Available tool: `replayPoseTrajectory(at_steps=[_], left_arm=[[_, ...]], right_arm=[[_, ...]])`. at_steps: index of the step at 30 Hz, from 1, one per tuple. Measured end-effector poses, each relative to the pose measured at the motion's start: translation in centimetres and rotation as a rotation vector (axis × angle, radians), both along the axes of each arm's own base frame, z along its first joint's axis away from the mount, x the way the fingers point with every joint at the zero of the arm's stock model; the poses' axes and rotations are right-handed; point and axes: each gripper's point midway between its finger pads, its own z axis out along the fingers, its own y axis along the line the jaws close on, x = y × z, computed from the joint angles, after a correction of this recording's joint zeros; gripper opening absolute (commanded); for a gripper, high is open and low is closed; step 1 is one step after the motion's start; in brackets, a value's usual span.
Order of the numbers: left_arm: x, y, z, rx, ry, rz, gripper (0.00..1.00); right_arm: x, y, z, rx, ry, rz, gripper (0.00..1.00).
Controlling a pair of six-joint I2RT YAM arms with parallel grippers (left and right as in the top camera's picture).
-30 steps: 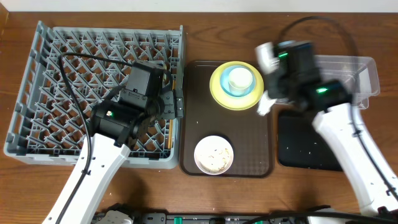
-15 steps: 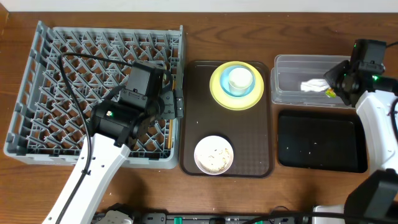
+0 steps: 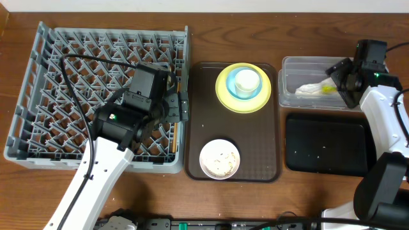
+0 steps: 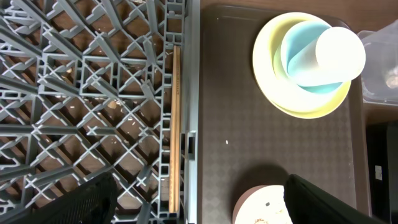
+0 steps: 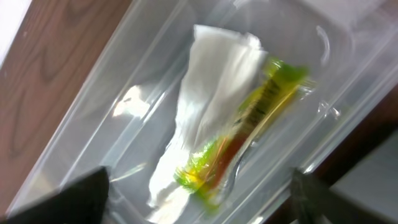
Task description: Sort waste into correct bins and load items into the dishwasher
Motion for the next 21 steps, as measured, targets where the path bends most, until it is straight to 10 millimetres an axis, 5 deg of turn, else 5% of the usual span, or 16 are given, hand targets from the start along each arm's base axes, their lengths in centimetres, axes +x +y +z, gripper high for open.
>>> replayPoseTrajectory(at_steps=[5, 11, 17, 21], left_arm=[[0.4, -0.2, 0.3, -0.008, -0.021, 0.0, 0.88], [2.1, -0.8, 1.8, -0.042, -0.11, 0.002, 0.88], [3.4, 0.7, 2.7, -0.052, -0.159, 0.056, 0.88], [4.1, 4.4, 3.7, -0.051, -0.192, 0.16, 0.88]], right_arm=[[0.2, 0.3, 0.2, -0.067, 0.02, 0.146, 0.92], [0.3, 3.8, 4.2, -0.079, -0.089, 0.473, 0.62], [-2.0, 13.8, 11.6, -0.088, -0.317, 0.937, 0.52], [-6.6, 23.1, 11.9, -0.066, -0.319, 1.301, 0.52]])
